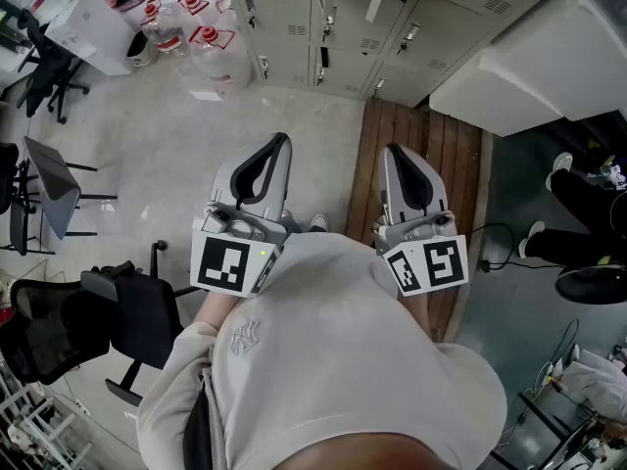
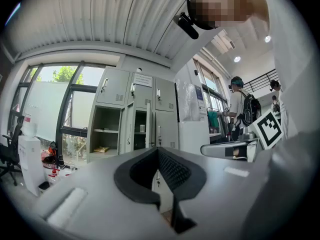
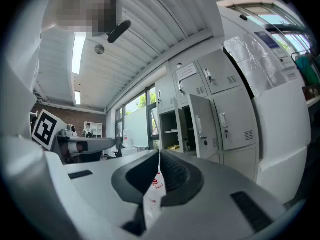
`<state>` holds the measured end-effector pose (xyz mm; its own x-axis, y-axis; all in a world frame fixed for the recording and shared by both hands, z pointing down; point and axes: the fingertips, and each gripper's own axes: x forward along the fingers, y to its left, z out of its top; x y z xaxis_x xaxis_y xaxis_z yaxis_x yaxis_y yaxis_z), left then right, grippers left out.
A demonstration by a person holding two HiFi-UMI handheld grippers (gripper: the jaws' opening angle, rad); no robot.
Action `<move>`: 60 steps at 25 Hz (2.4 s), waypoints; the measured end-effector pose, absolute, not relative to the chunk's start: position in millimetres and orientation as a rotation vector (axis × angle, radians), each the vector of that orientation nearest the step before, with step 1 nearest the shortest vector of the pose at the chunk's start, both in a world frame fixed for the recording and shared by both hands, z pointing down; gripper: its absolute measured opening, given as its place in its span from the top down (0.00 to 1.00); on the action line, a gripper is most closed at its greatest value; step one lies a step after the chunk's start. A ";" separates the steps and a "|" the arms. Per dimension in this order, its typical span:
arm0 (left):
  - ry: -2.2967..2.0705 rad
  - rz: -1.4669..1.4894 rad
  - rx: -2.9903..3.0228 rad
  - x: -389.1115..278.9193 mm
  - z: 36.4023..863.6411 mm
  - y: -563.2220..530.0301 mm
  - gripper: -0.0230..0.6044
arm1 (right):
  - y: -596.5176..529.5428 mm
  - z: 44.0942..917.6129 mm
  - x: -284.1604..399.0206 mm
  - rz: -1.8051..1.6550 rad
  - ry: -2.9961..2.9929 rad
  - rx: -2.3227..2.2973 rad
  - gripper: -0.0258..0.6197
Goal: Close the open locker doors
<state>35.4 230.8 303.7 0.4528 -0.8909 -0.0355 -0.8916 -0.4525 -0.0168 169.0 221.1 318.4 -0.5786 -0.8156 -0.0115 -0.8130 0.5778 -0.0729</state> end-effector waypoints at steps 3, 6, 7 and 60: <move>1.627 0.033 -2.650 37.3 304.8 233.3 0.96 | 223.0 318.9 169.9 -0.090 2.756 -1.413 0.94; 1.634 0.030 -2.648 37.1 305.9 237.6 0.96 | 226.1 319.9 170.6 -0.091 2.758 -1.410 0.94; 1.638 0.031 -2.646 36.7 306.0 239.0 0.96 | 227.0 320.5 170.8 -0.092 2.759 -1.410 0.94; 1.804 0.035 -2.638 -69.7 319.7 5.8 0.96 | -39.6 292.3 90.3 0.002 2.741 -1.297 0.93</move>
<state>-69.7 5.8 319.7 0.3630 -0.9317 0.0128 -0.9305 -0.3617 0.0572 90.3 -39.6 292.3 -0.6292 -0.7709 -0.0991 -0.7710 0.6352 -0.0457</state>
